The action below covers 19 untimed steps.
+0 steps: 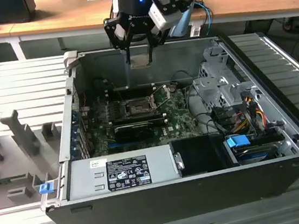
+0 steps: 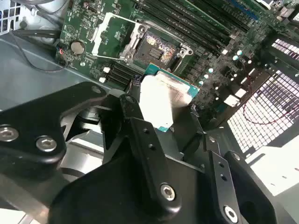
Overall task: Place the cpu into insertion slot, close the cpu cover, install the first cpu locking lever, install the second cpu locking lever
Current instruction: 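Place the cpu into insertion slot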
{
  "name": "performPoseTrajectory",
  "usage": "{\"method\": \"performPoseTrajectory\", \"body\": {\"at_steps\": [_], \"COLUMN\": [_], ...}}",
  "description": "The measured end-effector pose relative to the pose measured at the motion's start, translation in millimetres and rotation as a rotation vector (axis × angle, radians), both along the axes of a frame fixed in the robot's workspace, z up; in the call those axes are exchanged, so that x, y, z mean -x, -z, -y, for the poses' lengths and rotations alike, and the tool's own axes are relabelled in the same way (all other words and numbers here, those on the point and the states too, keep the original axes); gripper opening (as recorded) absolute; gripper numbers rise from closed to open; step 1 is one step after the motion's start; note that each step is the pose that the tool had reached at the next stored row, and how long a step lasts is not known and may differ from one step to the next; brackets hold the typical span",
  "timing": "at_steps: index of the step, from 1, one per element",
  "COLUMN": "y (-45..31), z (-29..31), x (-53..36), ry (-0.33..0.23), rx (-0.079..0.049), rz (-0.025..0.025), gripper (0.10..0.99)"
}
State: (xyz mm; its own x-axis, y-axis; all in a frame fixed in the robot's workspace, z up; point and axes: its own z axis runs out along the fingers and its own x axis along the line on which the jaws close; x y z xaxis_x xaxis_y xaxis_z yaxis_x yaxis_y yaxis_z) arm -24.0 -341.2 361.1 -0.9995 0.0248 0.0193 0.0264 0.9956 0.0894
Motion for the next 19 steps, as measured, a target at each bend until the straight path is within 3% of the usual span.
{"method": "performPoseTrajectory", "body": {"at_steps": [2,9,19], "y": [1.5,4.6,7.2], "z": [0.0,1.2,1.2], "x": [0.0,0.5,0.9], "ry": [0.05,0.063,0.14], "rx": [0.001,-0.002,-0.001], "rz": [-0.0002,-0.0001,0.0], "gripper": [0.529,0.529,0.529]}}
